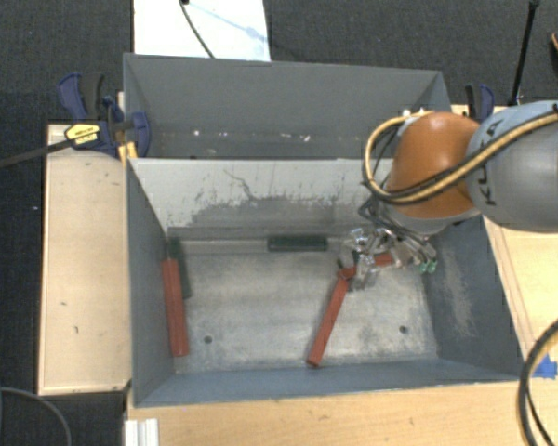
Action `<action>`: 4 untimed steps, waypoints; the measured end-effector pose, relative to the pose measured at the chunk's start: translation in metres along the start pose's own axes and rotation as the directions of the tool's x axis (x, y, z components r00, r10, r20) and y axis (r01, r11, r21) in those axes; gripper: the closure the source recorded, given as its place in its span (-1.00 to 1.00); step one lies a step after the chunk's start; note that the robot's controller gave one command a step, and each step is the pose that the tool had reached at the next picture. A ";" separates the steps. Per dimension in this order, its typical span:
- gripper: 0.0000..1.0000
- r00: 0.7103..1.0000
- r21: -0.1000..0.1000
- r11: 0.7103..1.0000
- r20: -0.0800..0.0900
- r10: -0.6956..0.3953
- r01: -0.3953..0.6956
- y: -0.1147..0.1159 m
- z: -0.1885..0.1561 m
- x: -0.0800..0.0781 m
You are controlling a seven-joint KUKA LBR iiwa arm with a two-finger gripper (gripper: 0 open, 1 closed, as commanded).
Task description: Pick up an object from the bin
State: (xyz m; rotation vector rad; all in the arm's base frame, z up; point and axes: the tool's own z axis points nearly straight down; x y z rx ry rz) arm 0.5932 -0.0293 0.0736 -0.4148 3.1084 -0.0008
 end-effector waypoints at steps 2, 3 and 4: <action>1.00 0.997 0.002 0.997 0.004 0.074 -0.074 -0.043 -0.174 0.034; 1.00 0.990 0.001 0.990 0.001 -0.143 0.143 -0.042 -0.193 0.032; 1.00 0.947 -0.004 0.947 -0.003 -0.320 0.320 0.008 -0.201 0.054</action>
Offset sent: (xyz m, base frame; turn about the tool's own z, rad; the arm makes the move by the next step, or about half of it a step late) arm -0.0184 -0.0439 0.1024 0.0622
